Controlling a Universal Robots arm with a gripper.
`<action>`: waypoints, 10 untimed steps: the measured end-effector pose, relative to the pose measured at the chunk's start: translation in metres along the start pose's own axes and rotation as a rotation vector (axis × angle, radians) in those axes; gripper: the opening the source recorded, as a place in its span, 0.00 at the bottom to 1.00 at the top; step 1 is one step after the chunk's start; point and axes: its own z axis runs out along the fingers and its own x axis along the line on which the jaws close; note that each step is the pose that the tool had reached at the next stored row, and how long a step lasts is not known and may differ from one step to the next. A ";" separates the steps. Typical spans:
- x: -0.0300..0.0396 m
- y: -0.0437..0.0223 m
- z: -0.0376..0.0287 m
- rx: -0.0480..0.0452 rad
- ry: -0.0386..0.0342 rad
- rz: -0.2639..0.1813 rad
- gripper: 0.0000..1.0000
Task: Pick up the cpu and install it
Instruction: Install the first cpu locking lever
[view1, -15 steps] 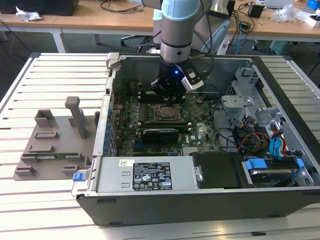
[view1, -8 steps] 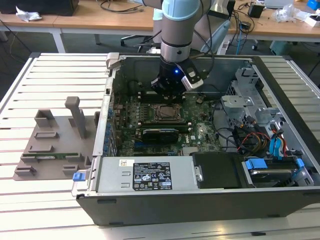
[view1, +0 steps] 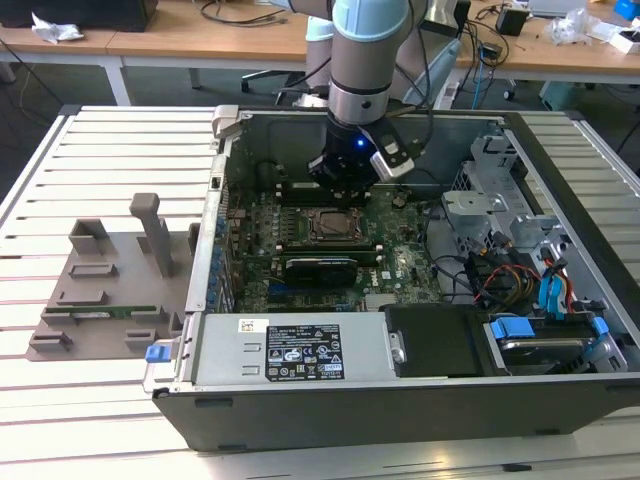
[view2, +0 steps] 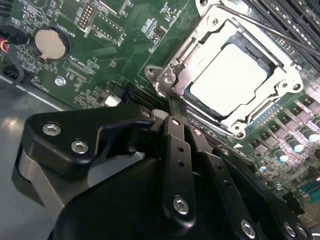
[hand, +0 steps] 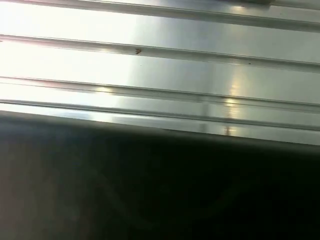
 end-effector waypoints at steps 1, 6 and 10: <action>-0.0006 0.0008 -0.0006 -0.0025 -0.0020 0.000 0.11; -0.0007 0.0005 -0.0144 0.0221 0.0006 0.000 0.11; -0.0002 -0.0052 -0.0179 0.0847 0.0062 -0.002 0.11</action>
